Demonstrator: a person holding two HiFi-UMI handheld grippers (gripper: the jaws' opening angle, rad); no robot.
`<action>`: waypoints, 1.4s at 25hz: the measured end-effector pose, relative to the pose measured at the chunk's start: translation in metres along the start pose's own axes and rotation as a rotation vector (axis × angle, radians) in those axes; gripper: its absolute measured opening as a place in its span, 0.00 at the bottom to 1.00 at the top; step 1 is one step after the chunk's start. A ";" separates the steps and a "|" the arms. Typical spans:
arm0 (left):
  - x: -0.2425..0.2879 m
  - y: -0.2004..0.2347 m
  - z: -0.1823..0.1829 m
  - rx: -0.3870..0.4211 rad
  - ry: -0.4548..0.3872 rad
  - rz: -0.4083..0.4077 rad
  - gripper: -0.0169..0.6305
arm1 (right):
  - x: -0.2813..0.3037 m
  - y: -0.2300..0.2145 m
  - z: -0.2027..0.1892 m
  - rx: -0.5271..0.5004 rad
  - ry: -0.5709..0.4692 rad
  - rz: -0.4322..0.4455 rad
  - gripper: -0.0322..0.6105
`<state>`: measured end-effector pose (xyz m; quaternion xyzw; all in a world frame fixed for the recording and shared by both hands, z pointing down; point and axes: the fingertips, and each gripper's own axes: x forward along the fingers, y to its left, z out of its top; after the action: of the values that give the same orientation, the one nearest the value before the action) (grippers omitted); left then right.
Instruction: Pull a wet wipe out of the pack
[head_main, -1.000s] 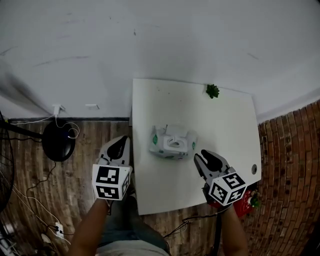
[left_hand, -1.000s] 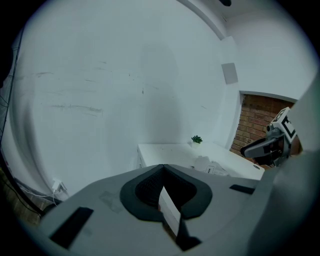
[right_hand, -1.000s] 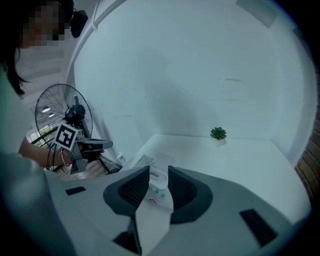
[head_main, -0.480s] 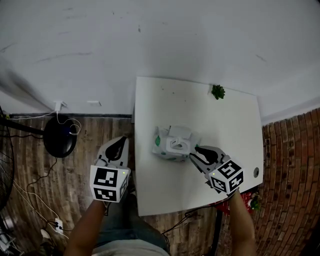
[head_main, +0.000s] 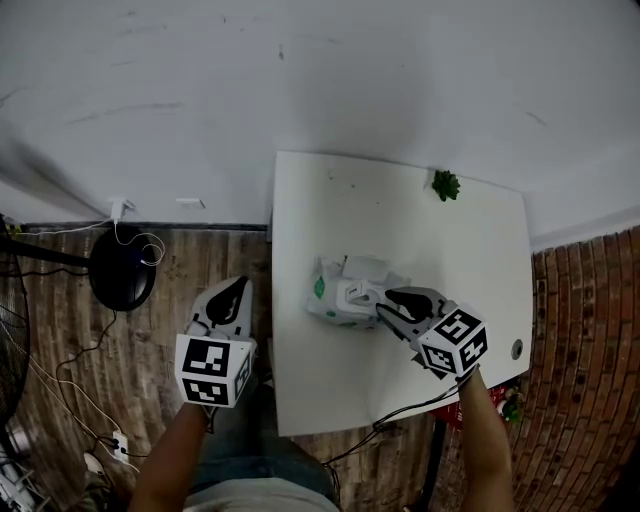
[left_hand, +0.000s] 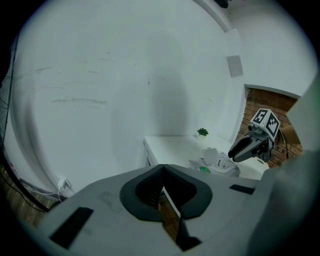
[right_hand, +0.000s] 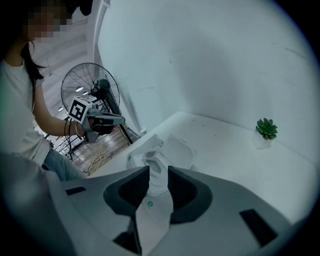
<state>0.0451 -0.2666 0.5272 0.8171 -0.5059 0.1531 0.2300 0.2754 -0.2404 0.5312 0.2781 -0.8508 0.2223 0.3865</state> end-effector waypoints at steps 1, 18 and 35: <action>0.001 0.002 -0.001 -0.003 0.003 0.003 0.03 | 0.003 0.001 0.000 0.000 0.006 0.014 0.23; 0.013 0.022 -0.007 -0.038 0.039 0.013 0.03 | 0.021 0.005 -0.006 0.000 0.151 0.172 0.21; 0.020 0.028 -0.015 -0.051 0.065 0.003 0.03 | 0.029 0.008 -0.012 0.020 0.250 0.255 0.19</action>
<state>0.0279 -0.2844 0.5557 0.8047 -0.5033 0.1669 0.2670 0.2611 -0.2354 0.5596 0.1422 -0.8220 0.3110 0.4553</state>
